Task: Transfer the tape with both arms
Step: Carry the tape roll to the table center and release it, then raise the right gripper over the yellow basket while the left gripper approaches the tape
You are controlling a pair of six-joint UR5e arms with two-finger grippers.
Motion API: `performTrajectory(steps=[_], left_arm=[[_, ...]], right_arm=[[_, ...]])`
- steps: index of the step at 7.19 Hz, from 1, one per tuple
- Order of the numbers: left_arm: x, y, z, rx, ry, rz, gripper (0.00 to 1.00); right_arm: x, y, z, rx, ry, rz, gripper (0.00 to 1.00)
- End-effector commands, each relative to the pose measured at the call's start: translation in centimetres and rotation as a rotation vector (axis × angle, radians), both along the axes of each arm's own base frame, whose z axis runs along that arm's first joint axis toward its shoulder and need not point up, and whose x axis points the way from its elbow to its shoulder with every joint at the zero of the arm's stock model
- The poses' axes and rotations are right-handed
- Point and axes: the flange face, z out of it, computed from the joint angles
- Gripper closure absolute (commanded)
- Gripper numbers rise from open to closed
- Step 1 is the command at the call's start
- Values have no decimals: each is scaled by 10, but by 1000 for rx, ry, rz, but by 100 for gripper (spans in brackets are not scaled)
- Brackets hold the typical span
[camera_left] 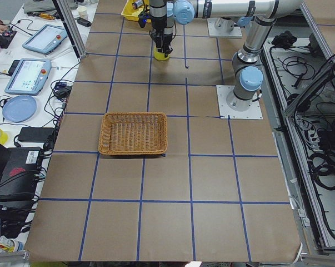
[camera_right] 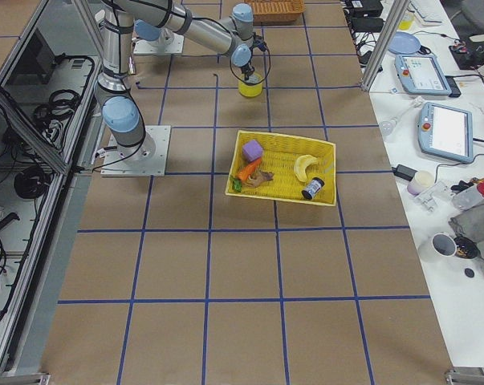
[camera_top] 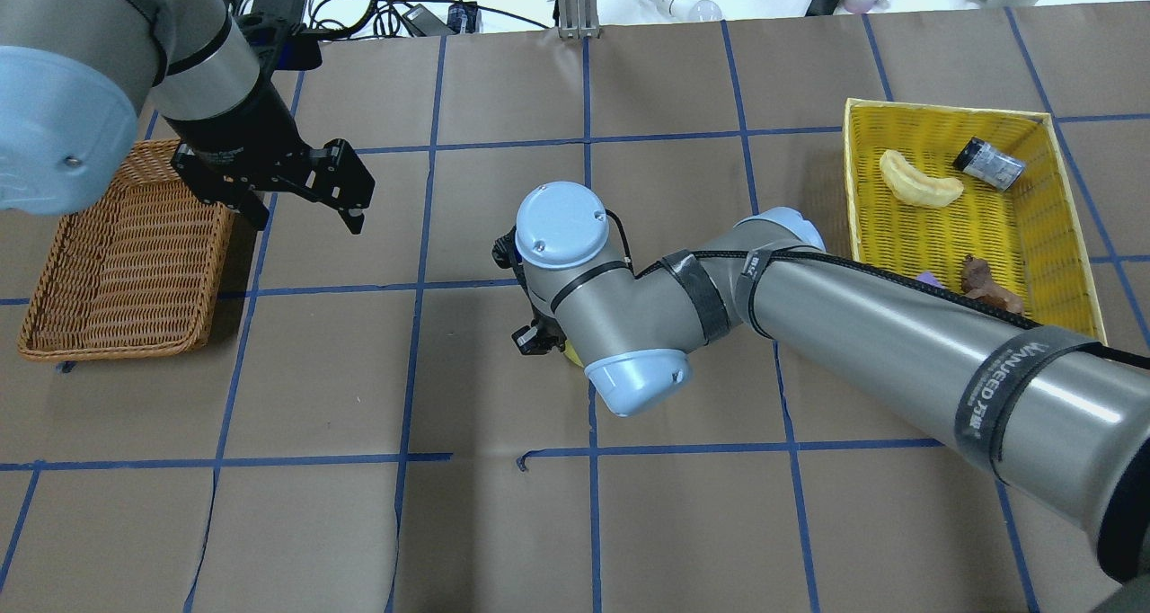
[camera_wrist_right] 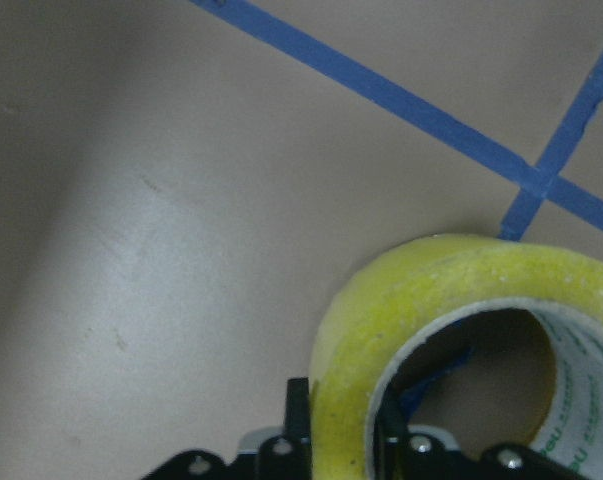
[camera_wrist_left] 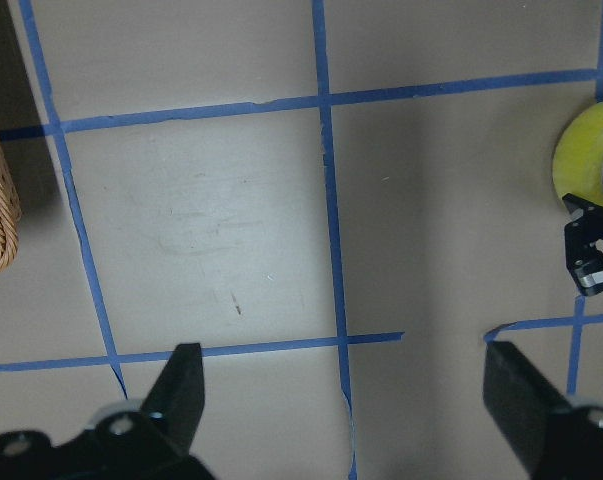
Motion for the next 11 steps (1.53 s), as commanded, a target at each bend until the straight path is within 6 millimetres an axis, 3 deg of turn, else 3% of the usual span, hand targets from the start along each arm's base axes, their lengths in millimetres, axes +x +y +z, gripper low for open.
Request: performTrajectory(steps=[1, 2, 3, 4, 6, 7, 8, 9, 10, 11], left_arm=[[0, 0, 0, 0, 0, -1, 0], [0, 0, 0, -2, 2, -1, 0], [-2, -1, 0, -3, 8, -2, 0], [-5, 0, 1, -5, 11, -6, 0], [-11, -2, -1, -3, 54, -5, 0], [-21, -6, -8, 5, 98, 4, 0], [-47, -5, -20, 17, 96, -38, 0], [-77, -9, -39, -18, 95, -16, 0], [-102, -16, -63, -57, 101, -5, 0], [-122, -18, -88, -57, 102, -14, 0]], right_arm=[[1, -3, 3, 0, -4, -51, 0], [6, -19, 28, -42, -16, -53, 0], [0, -40, 72, -37, -10, -76, 0], [-23, -64, 128, -39, -12, -128, 0], [-99, -88, 216, -21, -7, -259, 0], [-145, -91, 246, -20, 3, -337, 0], [-198, -93, 269, -21, -6, -422, 0], [-225, -86, 292, -48, -14, -471, 0], [-237, -69, 301, -1, 5, -492, 0], [-238, -65, 300, 17, 9, -498, 0]])
